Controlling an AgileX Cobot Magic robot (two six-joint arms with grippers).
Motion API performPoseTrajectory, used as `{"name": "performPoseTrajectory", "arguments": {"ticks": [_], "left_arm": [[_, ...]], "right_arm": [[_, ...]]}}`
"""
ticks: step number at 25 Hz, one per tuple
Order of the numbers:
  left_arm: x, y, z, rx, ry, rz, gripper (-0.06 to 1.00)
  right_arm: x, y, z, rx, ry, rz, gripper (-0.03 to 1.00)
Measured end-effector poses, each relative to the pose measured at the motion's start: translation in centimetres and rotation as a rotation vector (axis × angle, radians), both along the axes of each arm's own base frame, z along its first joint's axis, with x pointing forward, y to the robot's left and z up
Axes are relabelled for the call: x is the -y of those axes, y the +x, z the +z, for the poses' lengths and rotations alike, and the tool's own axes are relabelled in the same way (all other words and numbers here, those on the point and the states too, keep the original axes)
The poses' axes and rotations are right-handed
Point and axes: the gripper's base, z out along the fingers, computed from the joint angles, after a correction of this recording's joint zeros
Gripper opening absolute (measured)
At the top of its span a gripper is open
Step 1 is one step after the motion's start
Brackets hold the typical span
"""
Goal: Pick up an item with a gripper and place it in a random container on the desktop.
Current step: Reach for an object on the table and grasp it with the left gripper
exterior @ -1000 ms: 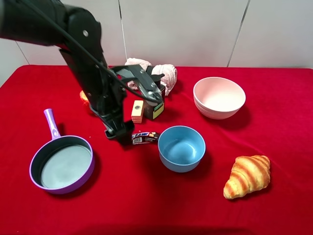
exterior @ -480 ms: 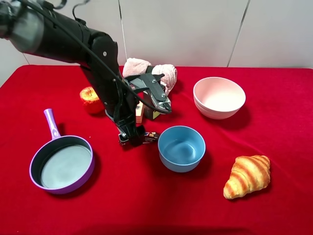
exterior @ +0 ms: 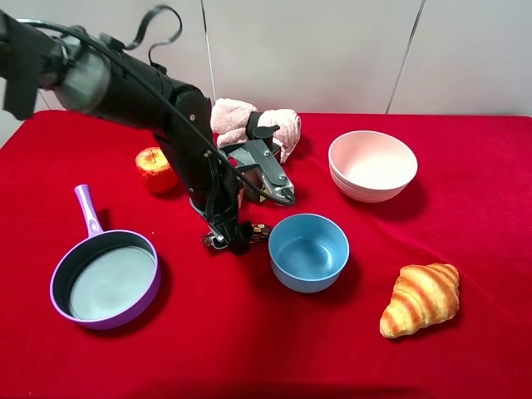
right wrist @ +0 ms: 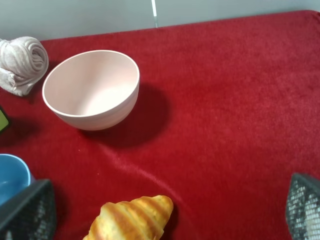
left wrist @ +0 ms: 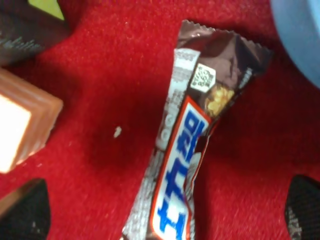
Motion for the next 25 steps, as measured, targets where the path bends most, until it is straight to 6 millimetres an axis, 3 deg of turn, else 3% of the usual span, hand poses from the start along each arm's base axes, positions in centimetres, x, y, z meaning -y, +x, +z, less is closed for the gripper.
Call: {"name": "performPoseTrajectory", "arguments": {"ticks": [16,23,25], "left_arm": [[0.4,0.4,-1.8,0.009,-0.017,-0.015,0.86],[0.4,0.4,-1.8,0.009,-0.017,-0.015,0.63],[0.4,0.4,-1.8,0.009,-0.017,-0.015,0.48]], "right_arm": [[0.0,0.0,0.0,0.000,0.000,0.000,0.69],[0.0,0.0,0.0,0.000,0.000,0.000,0.69],[0.0,0.0,0.0,0.000,0.000,0.000,0.69]]}}
